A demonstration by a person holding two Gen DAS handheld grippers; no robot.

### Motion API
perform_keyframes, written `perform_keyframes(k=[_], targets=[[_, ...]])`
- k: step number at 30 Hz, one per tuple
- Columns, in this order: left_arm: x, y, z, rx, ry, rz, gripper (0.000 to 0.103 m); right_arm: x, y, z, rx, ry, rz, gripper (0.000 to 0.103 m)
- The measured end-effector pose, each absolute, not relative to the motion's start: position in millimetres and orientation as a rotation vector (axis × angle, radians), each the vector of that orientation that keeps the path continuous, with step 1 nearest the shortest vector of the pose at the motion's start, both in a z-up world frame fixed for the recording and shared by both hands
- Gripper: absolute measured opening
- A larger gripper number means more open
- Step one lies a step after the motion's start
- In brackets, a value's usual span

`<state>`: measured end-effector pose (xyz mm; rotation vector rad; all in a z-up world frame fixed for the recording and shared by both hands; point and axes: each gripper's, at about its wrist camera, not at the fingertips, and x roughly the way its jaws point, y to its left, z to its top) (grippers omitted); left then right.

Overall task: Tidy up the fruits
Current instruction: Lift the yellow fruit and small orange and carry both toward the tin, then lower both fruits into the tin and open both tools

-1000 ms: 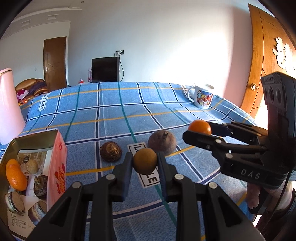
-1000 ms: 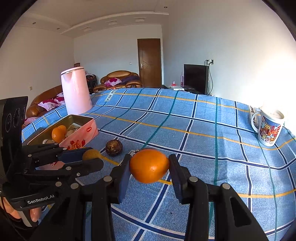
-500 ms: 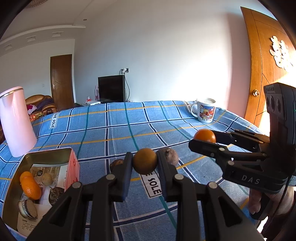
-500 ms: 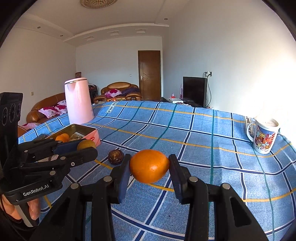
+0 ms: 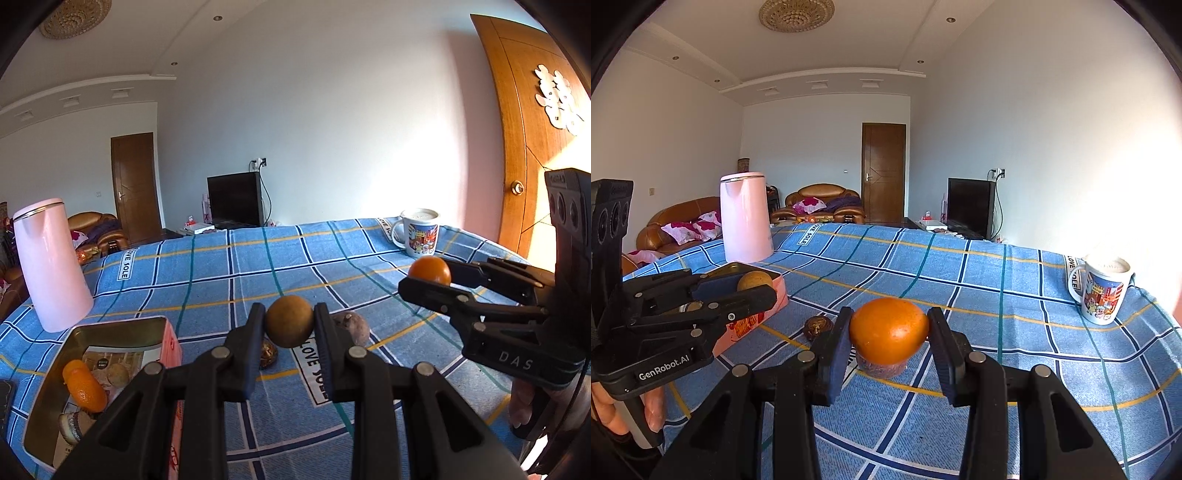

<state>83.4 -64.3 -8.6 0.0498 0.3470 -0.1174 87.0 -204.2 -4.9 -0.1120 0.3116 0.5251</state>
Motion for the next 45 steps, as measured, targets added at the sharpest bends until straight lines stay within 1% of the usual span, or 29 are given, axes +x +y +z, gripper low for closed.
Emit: perform_keyframes(k=[7, 16, 23, 30, 40, 41, 42, 43, 44, 45], targets=[[75.7, -39.6, -0.2, 0.021, 0.348, -0.076, 0.028, 89.4, -184.1, 4.4, -0.101, 0.330, 0.586, 0.043], [73.0, 36.1, -2.3, -0.093, 0.392, 0.056, 0.028, 99.1, -106.5, 20.0, -0.135, 0.373, 0.750, 0.043], [70.9, 86.5, -12.9, -0.167, 0.438, 0.136, 0.028, 107.9, -36.9, 7.7, -0.192, 0.445, 0.846, 0.043], [70.5, 108.3, -26.3, -0.209, 0.486, 0.149, 0.028, 111.3, 11.2, -8.5, -0.260, 0.518, 0.892, 0.043], [62.4, 123.1, -36.1, -0.230, 0.502, 0.176, 0.029, 112.5, 35.6, -29.3, -0.294, 0.609, 0.936, 0.044], [62.5, 122.0, -35.6, -0.226, 0.504, 0.175, 0.033, 111.7, 34.1, -29.0, -0.294, 0.606, 0.931, 0.046], [61.9, 121.0, -34.9, -0.224, 0.502, 0.180, 0.043, 110.5, 31.3, -27.5, -0.292, 0.595, 0.924, 0.049], [60.2, 120.1, -33.1, -0.226, 0.495, 0.185, 0.050, 110.0, 25.1, -24.8, -0.288, 0.583, 0.919, 0.051], [58.4, 118.9, -30.6, -0.227, 0.484, 0.189, 0.065, 109.6, 17.9, -21.6, -0.284, 0.569, 0.910, 0.055], [56.8, 117.1, -28.0, -0.224, 0.470, 0.196, 0.074, 110.2, 9.2, -18.0, -0.283, 0.552, 0.895, 0.057]])
